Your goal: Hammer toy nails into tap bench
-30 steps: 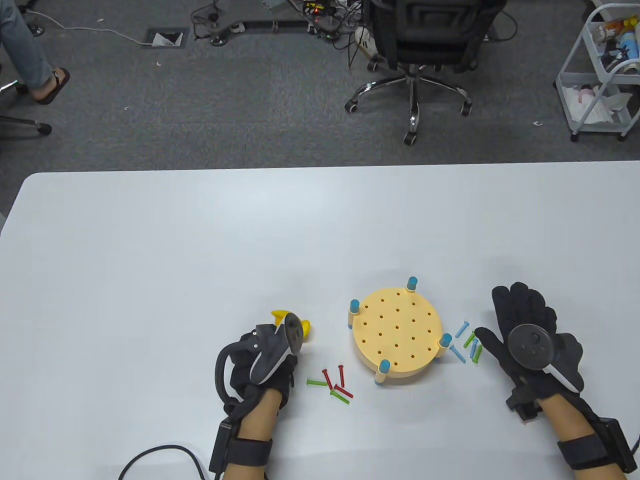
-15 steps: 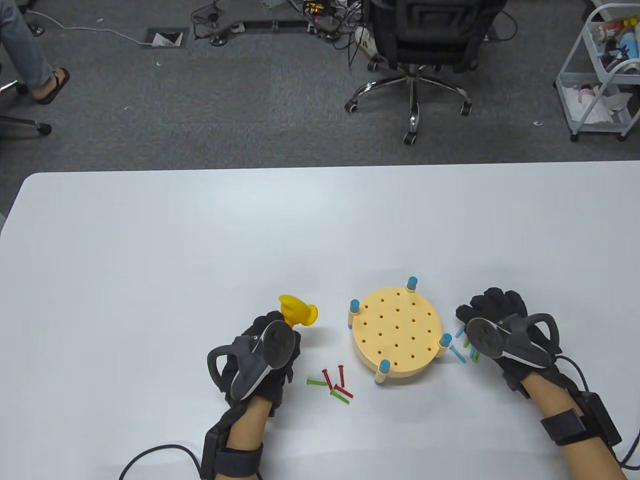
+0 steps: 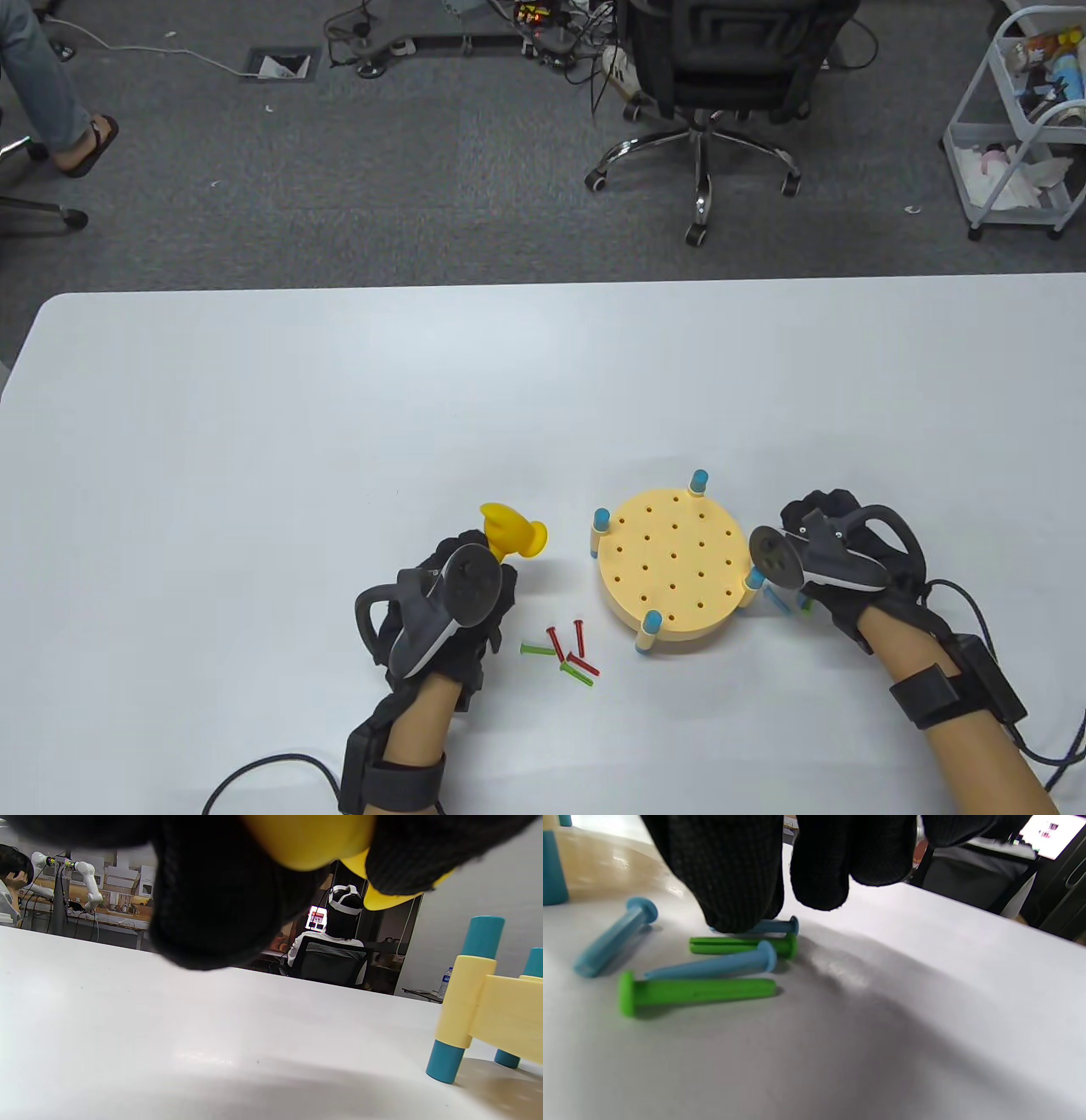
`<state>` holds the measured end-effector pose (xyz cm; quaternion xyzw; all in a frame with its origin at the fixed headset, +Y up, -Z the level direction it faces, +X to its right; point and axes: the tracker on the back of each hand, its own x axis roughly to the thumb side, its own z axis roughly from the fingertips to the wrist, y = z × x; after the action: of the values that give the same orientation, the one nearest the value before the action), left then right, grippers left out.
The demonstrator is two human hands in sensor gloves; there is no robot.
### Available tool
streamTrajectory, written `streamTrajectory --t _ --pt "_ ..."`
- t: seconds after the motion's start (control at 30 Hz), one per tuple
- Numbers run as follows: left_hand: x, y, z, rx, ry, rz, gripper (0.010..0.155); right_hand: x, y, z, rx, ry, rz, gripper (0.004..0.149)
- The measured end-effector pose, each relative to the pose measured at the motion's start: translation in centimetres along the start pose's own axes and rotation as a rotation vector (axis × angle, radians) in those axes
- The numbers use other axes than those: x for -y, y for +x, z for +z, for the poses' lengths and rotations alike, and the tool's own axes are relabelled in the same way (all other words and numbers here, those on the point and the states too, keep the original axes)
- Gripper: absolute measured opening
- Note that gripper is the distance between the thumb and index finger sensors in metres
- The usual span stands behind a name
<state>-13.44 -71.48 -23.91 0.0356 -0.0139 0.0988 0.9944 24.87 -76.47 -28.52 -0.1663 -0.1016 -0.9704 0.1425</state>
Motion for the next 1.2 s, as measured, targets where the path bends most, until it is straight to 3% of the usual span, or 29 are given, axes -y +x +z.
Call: streamTrajectory --t 0.17,0.47,0.83,1.07,1.2 --pt "0.1 -0.1 0.0 -0.002 -0.008 0.015 0.055 -0.7 -0.4 -0.5 -0.007 -0.034 0.012 0.041" --pt "0.0 -0.4 0.0 -0.016 -0.013 0.032 0.055 -1.5 -1.8 -0.5 0.044 -0.089 -0.12 0.04" --pt "0.0 -0.5 0.1 -0.021 -0.018 0.027 0.055 -2.1 -1.9 -1.4 0.097 -0.022 -0.201 0.041" --pt "-0.3 -0.4 0.1 -0.005 -0.009 0.047 0.055 -1.9 -2.0 -1.8 0.055 -0.016 -0.243 0.042" --pt "-0.6 0.0 0.1 0.024 -0.005 0.058 0.054 -0.2 -3.7 -0.6 -0.021 -0.155 -0.29 0.041"
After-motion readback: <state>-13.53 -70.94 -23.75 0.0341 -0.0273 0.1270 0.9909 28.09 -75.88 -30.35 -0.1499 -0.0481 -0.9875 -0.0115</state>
